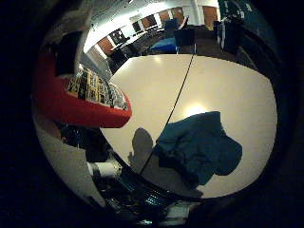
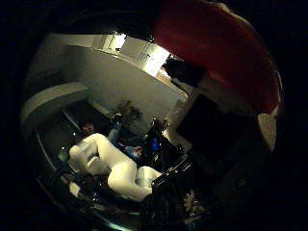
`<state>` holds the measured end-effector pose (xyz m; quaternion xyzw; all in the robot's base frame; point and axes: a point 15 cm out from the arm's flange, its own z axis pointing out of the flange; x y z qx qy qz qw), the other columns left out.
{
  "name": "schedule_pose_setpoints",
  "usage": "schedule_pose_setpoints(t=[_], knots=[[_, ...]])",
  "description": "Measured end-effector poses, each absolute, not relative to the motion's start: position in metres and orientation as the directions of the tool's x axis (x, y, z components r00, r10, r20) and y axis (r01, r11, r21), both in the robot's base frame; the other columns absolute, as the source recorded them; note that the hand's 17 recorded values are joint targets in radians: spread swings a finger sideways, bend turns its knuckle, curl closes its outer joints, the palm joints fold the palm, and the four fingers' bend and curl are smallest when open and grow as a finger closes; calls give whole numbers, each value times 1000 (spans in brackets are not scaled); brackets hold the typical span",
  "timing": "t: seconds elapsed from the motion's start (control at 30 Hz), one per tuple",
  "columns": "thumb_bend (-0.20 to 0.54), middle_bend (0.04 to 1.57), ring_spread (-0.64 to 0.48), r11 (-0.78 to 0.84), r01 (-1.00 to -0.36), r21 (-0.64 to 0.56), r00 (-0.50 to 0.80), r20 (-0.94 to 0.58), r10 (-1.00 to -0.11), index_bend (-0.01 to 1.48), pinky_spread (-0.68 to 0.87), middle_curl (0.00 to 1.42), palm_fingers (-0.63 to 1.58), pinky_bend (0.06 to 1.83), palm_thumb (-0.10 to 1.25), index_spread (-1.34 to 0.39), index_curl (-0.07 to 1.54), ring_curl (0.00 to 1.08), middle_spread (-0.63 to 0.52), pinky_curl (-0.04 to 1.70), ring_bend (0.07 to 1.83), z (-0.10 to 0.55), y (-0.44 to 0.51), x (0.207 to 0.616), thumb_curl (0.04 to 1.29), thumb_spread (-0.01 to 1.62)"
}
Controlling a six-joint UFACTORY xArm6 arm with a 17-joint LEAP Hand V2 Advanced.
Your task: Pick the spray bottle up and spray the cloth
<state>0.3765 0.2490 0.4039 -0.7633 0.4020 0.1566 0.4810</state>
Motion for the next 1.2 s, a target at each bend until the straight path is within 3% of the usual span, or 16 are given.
schedule_pose_setpoints(t=[0.7,1.2], knots=[[-13,1380,-164,-327,-781,-533,624,-642,-446,1239,-205,676,1180,1061,1068,-156,695,614,-101,1170,1470,295,305,395,602,1078],[-13,1381,-164,-334,-783,-524,622,-653,-432,1240,-202,676,1179,1069,1068,-156,695,615,-101,1157,1470,286,319,404,604,1079]])
